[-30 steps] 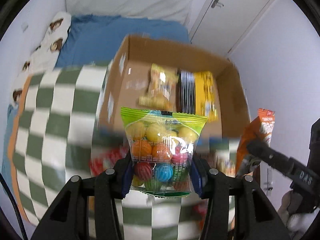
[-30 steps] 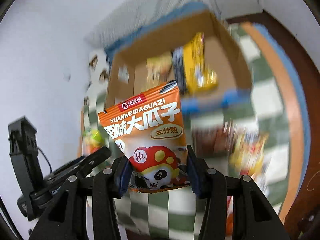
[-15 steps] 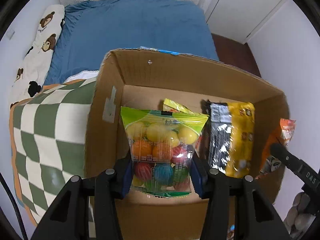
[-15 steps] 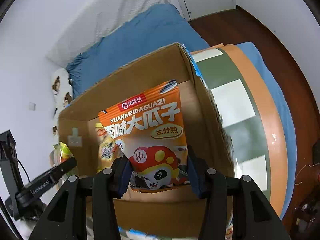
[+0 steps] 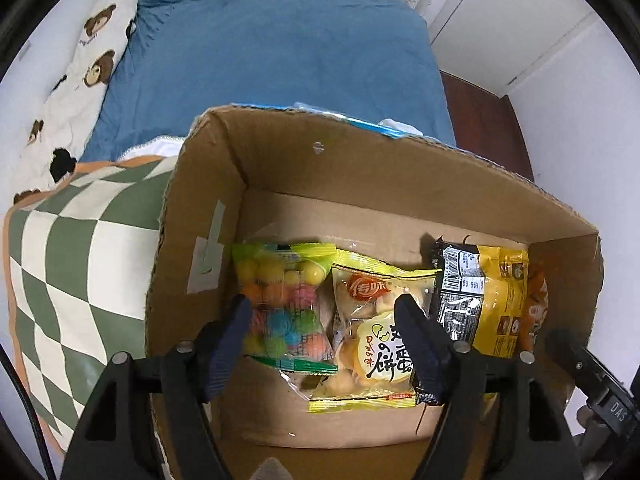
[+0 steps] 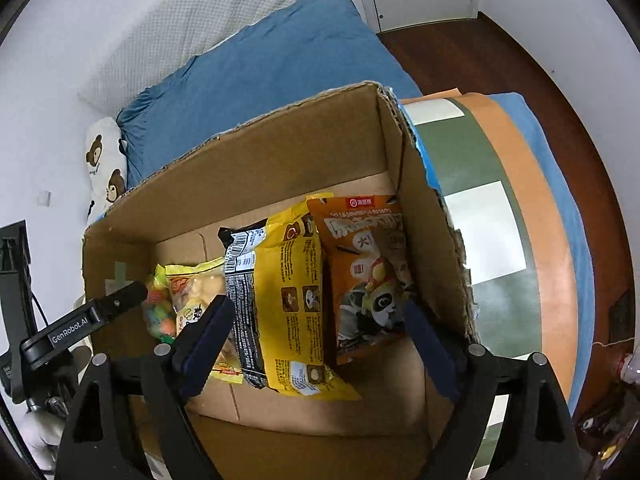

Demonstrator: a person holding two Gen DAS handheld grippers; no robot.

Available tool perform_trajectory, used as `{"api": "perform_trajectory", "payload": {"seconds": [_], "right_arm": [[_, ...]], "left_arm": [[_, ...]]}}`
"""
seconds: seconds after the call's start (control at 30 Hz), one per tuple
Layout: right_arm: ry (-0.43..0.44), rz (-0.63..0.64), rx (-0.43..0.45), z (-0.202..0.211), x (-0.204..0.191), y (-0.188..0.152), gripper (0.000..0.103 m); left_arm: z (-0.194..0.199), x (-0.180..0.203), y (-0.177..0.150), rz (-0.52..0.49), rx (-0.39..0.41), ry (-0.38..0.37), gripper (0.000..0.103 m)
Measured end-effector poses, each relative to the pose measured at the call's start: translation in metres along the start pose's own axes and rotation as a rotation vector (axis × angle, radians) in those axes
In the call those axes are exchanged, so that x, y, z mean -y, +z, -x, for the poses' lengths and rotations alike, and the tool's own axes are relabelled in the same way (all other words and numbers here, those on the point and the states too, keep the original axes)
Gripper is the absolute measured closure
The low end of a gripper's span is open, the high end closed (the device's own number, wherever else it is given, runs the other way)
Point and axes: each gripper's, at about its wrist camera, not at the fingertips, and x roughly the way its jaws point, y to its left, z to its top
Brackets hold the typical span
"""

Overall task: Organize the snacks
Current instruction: 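Lower both bags into the cardboard box and open both tools, then move both tools back over the remaining snacks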

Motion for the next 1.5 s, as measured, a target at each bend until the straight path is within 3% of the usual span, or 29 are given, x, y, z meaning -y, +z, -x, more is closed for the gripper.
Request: {"api": "perform_trajectory", "payload": {"seconds": [0.13, 0.5, 0.57, 0.9, 1.17, 1.37, 1.5], "right_arm": [[-0.030, 0.028, 0.008, 0.009, -0.010, -0.011, 0.013], [-0.121, 0.133, 0.076, 0.024, -0.019, -0.051, 0.013], [-0.157, 0.171, 0.114, 0.032, -0.024, -0.062, 0.007], [-0.194, 0.255, 0.317, 0.092, -0.041, -0.118, 0.007], [-0.175, 0.266, 0.401, 0.135, -0.041, -0.162, 0.007], [-0.144, 0.265, 0.461, 0.170, -0.043, -0.192, 0.007], [-0.079, 0.203, 0.413, 0.179, -0.027, -0.210, 0.007]], "left_arm": [[0.008, 0.010, -0.009, -0.040, 0.032, 0.024, 0.024], [0.042, 0.024, -0.059, -0.115, 0.168, 0.082, 0.024], [0.051, 0.027, -0.070, -0.122, 0.192, 0.078, 0.024], [0.109, 0.039, -0.125, -0.160, 0.336, 0.067, 0.024], [0.151, 0.039, -0.170, -0.167, 0.432, 0.060, 0.024], [0.169, 0.034, -0.193, -0.162, 0.440, 0.033, 0.024], [0.180, 0.027, -0.213, -0.170, 0.451, 0.026, 0.024]]}}
